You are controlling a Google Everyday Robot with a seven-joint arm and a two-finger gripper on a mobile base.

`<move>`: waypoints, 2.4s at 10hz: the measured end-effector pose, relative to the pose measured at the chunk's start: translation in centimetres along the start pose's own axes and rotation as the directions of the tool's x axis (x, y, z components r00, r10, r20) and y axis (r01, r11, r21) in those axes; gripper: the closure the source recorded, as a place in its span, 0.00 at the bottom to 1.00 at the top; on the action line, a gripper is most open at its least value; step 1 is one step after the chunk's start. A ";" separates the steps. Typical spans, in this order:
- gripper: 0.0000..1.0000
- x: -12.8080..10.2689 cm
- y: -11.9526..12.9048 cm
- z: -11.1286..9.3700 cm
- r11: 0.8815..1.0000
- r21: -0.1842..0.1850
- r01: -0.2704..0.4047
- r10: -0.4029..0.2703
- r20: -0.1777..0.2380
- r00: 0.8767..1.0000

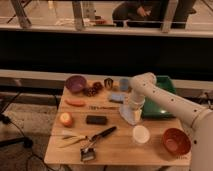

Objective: Place towel in red bowl

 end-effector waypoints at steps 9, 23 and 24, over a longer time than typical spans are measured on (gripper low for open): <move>0.20 3.5 -0.4 1.8 0.995 -0.044 -0.092 0.095 0.074 0.993; 0.72 -1.1 0.1 3.4 0.990 -0.137 -0.015 0.031 0.117 0.993; 0.80 -1.0 0.2 3.5 0.990 -0.138 -0.015 0.031 0.119 0.992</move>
